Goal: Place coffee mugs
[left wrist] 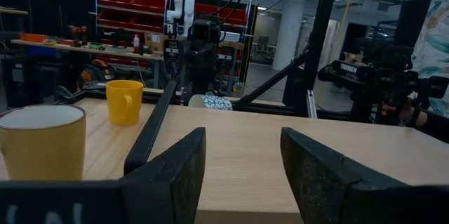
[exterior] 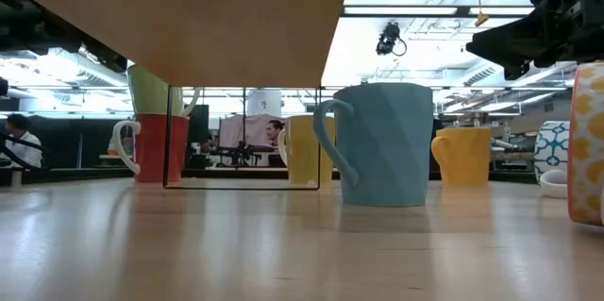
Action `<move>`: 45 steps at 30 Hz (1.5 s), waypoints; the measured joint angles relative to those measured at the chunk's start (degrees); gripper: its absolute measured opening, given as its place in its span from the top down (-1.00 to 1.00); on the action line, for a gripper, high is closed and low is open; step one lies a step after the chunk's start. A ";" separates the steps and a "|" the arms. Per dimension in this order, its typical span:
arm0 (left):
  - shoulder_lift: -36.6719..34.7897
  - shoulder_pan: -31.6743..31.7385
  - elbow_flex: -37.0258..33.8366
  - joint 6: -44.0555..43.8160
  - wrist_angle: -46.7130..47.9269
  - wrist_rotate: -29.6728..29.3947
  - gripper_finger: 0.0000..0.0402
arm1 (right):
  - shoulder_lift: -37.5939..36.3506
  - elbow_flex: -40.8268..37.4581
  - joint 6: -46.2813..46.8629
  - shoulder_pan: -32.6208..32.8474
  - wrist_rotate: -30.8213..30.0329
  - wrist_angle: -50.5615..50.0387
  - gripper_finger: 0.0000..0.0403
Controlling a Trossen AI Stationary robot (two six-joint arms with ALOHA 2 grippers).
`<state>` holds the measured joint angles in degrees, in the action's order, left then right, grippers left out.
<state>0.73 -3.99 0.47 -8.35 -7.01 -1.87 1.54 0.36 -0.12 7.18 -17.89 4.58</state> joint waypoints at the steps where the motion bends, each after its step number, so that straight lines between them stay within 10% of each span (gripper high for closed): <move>1: 0.00 -0.02 -0.01 -0.01 0.00 -0.78 -0.01 | 0.00 0.01 0.01 0.02 -0.01 0.01 0.34; 13: 0.00 0.00 -0.01 -0.01 0.00 -9.70 -0.56 | 0.01 0.01 0.00 0.01 0.00 0.01 0.34; 34: -0.02 0.02 0.36 -7.91 -10.95 -12.25 -0.57 | 0.00 0.00 0.01 0.00 -0.02 0.02 0.34; 45: 9.12 0.07 15.52 -10.00 0.40 -22.85 -0.57 | 0.00 0.00 0.02 0.02 -0.02 0.01 0.34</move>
<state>9.85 -3.92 15.99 -18.35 -6.61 -24.73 1.54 0.36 -0.10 7.20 -17.91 4.60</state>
